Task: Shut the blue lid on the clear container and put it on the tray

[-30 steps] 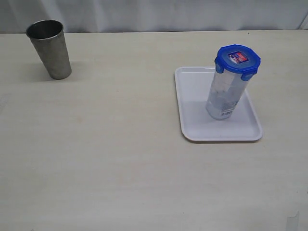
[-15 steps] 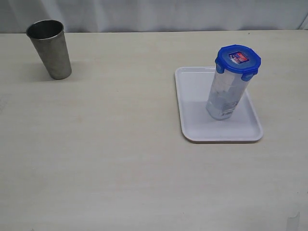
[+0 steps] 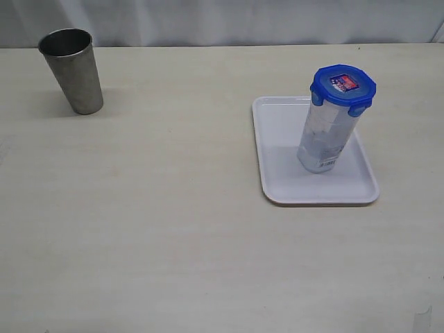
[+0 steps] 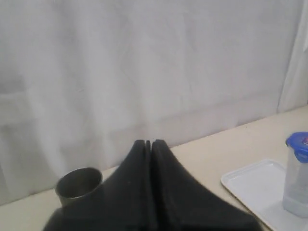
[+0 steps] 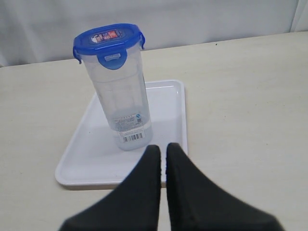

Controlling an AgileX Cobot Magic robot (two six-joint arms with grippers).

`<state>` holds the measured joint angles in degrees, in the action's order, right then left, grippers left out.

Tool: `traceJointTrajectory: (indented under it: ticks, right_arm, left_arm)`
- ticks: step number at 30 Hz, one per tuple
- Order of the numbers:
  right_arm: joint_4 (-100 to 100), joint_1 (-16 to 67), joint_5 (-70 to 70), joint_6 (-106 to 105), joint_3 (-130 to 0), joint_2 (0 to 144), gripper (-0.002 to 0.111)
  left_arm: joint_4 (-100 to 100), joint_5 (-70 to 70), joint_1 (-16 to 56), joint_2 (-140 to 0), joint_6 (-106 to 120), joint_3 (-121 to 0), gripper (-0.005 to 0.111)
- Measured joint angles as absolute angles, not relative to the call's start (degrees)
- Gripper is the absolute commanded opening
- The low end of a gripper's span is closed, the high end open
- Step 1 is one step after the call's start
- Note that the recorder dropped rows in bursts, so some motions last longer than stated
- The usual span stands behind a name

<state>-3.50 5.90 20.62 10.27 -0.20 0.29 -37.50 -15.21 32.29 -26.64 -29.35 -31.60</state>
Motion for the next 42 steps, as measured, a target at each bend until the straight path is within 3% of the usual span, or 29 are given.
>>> traceJointTrajectory:
  ticks: [6, 9, 29, 42]
  right_arm:
    - [-3.5, 5.9, 20.6, 10.3, -0.2, 0.3, 0.004]
    - [-3.5, 5.9, 20.6, 10.3, -0.2, 0.3, 0.004]
    - [-3.5, 5.9, 20.6, 10.3, -0.2, 0.3, 0.004]
    - [-3.5, 5.9, 20.6, 10.3, -0.2, 0.3, 0.004]
  left_arm:
    - [-8.2, -8.3, 31.2, -26.6, 4.6, -31.6, 0.0]
    - [-2.2, -7.5, 28.7, -26.3, 11.4, -31.6, 0.0]
    - [0.5, -3.6, 4.1, -3.1, 7.6, -15.7, 0.0]
    - [0.5, -2.9, 0.8, -0.6, 7.5, -7.8, 0.0]
